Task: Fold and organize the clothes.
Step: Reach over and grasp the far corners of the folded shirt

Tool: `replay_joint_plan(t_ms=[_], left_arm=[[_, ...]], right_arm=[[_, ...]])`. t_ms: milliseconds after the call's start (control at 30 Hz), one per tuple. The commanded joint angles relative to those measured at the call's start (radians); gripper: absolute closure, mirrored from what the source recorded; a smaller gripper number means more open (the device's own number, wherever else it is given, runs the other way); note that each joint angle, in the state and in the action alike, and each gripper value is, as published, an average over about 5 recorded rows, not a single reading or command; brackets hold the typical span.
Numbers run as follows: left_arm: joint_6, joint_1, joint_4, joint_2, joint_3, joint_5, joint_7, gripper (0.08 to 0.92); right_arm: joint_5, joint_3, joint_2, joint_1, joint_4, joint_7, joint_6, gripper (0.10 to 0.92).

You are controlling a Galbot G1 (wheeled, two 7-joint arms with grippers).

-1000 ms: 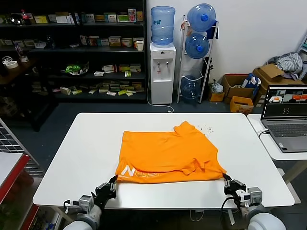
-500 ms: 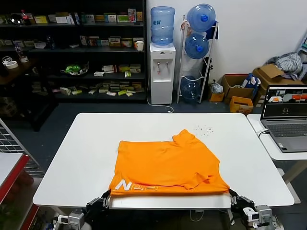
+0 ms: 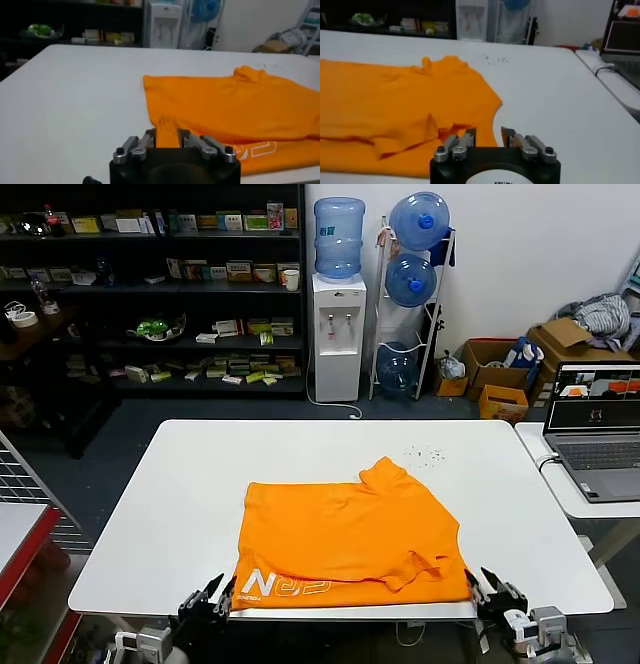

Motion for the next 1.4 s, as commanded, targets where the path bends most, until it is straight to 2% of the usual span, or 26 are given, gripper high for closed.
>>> replay_joint_plan(t_ms=[33,200,333,433,600,800,1400], left_arm=[[-0.033,-0.208,0.062,-0.008,-0.011,-0.052,0.036,0.515],[-0.053,-0.482,0.301,-0.059,0.072,-0.081,0.094,0.368],[-0.055,-0.660,0.524,-0.092,0.137,-0.098,0.138,0.255],[-0.054,-0.746,0.646,-0.112,0.170,-0.106,0.167,0.196],[-0.029,-0.814,0.766,-0.137,0.186,-0.135,0.190,0.178],[0.028,-0.860,0.825,-0.149,0.211,-0.149,0.183,0.177],[0.114,-0.887,0.817,-0.153,0.265,-0.158,0.163,0.177]], right_arm=[[0.018,-0.080,-0.025,0.313,-0.057,-0.003,0.009,0.446],[0.081,-0.288,0.043,0.684,-0.345,0.016,-0.035,0.316],[0.069,-0.426,0.139,0.887,-0.576,0.012,-0.045,0.223],[0.056,-0.468,0.204,0.972,-0.707,-0.001,-0.058,0.205],[0.046,-0.497,0.243,1.027,-0.823,-0.037,-0.090,0.203],[0.045,-0.514,0.252,1.035,-0.867,-0.066,-0.120,0.203],[0.035,-0.523,0.260,1.042,-0.923,-0.095,-0.171,0.209]])
